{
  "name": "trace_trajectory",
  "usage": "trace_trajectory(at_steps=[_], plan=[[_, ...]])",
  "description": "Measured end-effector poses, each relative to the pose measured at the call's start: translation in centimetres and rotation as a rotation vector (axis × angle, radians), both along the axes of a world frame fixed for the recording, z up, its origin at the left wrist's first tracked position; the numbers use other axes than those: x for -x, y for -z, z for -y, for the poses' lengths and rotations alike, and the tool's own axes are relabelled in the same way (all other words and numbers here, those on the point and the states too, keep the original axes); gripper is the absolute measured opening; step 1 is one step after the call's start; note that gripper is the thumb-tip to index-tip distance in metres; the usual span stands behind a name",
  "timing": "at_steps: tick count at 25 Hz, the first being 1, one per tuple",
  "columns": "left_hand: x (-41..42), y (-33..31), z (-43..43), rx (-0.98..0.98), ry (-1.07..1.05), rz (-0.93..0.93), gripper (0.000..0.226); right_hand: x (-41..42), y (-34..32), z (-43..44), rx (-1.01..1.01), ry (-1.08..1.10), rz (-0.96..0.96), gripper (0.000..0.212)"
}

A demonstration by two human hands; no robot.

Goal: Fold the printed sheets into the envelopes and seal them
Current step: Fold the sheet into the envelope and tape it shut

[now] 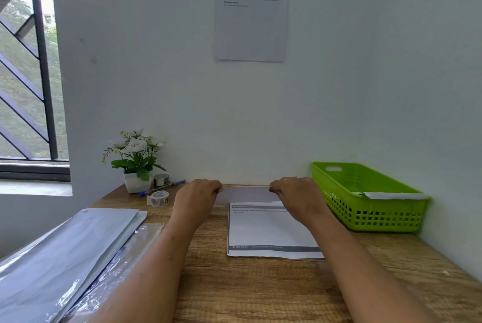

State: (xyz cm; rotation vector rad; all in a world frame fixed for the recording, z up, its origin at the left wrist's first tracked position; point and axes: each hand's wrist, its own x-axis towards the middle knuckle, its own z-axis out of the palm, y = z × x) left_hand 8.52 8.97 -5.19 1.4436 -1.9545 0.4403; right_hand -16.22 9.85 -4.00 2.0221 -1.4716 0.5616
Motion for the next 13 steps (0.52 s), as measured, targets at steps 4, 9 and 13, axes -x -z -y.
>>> trace_trajectory(at_steps=[4,9,13], plan=[[-1.1,0.5,0.3,-0.009,-0.080,-0.075,0.024,0.9,0.0,-0.3,-0.041,0.040,0.065,0.030],[-1.2,0.1,0.0,-0.004,-0.231,-0.084,0.023,1.0,-0.2,-0.4,-0.036,0.064,0.069,0.031],[-0.4,-0.1,-0.2,-0.006,-0.376,-0.088,0.023,0.4,-0.2,-0.6,-0.027,0.062,0.059,0.031]])
